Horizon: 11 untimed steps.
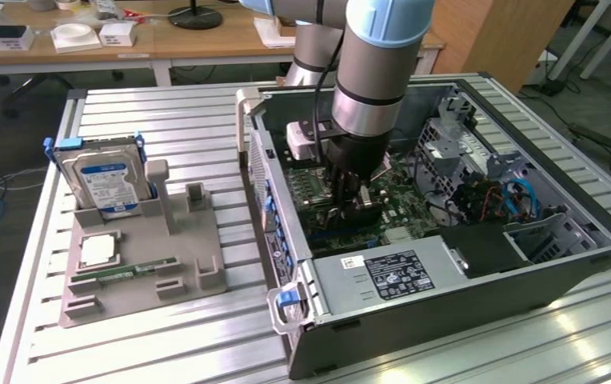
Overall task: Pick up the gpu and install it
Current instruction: 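Insert the gpu into the slot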
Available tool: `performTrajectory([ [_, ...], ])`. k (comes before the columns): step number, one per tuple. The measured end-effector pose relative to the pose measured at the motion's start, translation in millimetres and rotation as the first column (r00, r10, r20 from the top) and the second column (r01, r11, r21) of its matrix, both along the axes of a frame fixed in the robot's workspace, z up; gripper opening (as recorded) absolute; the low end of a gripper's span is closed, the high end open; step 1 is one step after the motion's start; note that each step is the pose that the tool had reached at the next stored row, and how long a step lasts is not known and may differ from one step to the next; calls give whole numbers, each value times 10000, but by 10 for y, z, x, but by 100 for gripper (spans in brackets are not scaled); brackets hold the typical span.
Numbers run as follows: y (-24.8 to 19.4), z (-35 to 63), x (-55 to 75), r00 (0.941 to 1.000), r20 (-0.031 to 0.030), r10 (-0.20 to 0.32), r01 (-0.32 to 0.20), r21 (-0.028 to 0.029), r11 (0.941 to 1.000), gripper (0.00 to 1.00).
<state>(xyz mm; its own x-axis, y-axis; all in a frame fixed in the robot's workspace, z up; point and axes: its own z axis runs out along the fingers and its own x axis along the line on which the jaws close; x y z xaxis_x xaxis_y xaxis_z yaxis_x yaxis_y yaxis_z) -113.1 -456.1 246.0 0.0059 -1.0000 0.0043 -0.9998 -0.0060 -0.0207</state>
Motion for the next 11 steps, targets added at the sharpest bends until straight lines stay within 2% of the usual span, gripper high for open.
performTrajectory([
  [4, 0, 0, 0, 10000, 0, 0, 0, 0, 10000, 34],
  [6, 0, 0, 0, 10000, 0, 0, 0, 1, 10000, 32],
  [7, 0, 0, 0, 10000, 0, 0, 0, 1, 10000, 26],
  [11, 0, 0, 0, 10000, 0, 0, 0, 0, 10000, 26],
])
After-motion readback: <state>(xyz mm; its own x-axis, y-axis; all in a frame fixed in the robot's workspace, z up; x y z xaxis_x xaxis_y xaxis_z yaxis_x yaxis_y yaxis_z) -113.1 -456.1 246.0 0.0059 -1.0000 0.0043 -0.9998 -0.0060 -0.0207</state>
